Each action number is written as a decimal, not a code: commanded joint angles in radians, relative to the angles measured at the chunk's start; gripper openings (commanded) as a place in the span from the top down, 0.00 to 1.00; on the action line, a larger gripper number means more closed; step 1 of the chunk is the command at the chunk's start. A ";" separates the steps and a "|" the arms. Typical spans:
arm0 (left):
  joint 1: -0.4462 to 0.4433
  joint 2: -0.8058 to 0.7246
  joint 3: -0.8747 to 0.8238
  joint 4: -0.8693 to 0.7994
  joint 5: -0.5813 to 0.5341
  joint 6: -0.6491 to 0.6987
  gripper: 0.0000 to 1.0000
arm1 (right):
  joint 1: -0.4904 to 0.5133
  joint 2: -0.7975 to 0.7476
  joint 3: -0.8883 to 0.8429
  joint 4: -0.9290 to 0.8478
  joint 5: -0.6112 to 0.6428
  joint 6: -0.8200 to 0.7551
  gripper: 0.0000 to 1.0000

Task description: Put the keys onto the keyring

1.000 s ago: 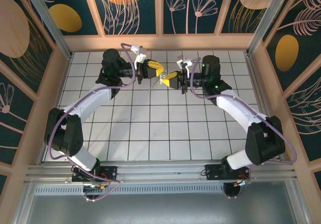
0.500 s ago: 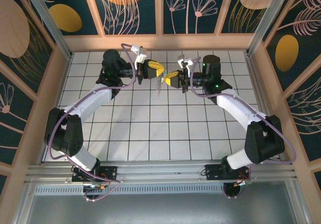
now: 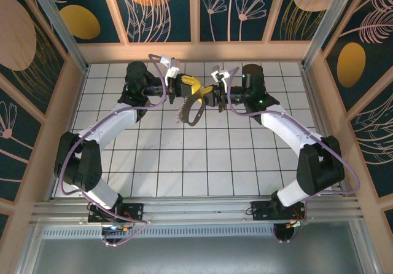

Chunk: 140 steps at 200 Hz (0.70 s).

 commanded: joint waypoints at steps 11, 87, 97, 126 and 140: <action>-0.012 -0.031 0.002 0.076 0.017 -0.021 1.00 | -0.001 -0.023 -0.001 -0.044 0.022 -0.036 0.90; -0.014 -0.014 0.001 0.136 0.003 -0.068 1.00 | -0.114 -0.243 -0.177 0.070 0.113 0.056 0.62; -0.014 -0.011 -0.007 0.170 -0.009 -0.096 1.00 | -0.118 -0.263 -0.191 0.115 0.145 0.087 0.61; -0.014 0.008 -0.044 0.346 -0.028 -0.235 1.00 | -0.119 -0.297 -0.238 0.275 0.264 0.204 0.59; -0.014 0.024 -0.063 0.443 -0.037 -0.313 1.00 | -0.118 -0.304 -0.261 0.359 0.295 0.258 0.59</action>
